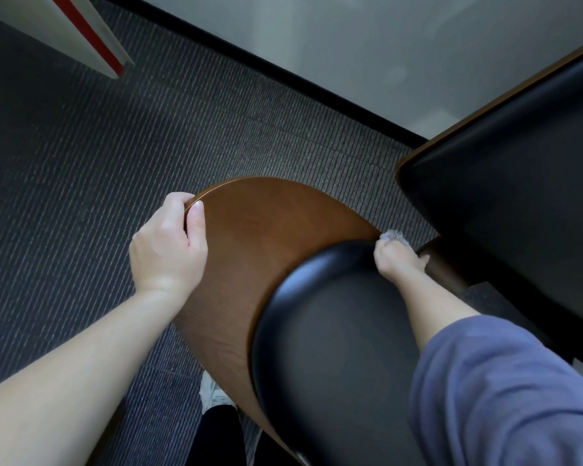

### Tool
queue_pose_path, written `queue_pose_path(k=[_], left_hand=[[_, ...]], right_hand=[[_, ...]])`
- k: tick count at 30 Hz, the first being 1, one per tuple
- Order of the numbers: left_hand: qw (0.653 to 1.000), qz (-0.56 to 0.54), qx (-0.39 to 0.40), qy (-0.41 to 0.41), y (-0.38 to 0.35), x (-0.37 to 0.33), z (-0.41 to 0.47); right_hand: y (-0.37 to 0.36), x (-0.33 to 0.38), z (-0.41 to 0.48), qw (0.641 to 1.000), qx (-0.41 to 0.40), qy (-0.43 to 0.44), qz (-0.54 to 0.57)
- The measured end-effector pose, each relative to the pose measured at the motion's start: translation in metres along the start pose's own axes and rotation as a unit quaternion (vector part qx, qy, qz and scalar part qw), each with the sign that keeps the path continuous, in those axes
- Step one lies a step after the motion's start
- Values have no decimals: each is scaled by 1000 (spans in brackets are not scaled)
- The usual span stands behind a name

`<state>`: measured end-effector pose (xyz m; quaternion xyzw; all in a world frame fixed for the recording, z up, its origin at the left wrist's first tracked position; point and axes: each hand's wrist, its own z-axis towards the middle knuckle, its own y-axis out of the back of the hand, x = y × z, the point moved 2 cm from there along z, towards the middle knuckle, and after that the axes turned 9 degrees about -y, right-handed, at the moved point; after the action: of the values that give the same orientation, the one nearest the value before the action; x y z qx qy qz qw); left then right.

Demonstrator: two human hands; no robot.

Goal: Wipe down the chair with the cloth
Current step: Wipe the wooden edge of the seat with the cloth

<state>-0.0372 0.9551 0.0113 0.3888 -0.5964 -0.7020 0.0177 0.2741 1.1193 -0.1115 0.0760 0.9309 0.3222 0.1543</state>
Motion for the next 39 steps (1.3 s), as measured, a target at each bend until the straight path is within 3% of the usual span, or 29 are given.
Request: queue_pose_path(k=[6,10,16,20,24,28,32,36,39], left_hand=[[1000,-5,-3,-5,-2,4,0],[1000,-7,-5,-3,-1,2,0],[1000,-2,-1,-5,-2,2,0],[1000,-8,5,-3,-1,2,0],[1000,-18,9,-1,0,2,0],[999,-34,10,-8,2,2,1],[998,-52,15,-11,2,4,1],[996,-84,27,-10,4,8,1],[986,-152,72,16,7,10,3]], right_hand=[[-6,-14,11,999,9,-35,13],[-18,-2,-5,993,-45,39,107],[-35,56,-57,971,-127,157,126],[-40,77,-84,952,-89,193,222],[-34,89,-81,948,-98,127,275],[-38,113,-120,907,-92,276,303],[-32,110,-126,907,-68,231,346],[-36,130,-166,869,-64,361,332],[-32,133,-177,870,-50,348,346]])
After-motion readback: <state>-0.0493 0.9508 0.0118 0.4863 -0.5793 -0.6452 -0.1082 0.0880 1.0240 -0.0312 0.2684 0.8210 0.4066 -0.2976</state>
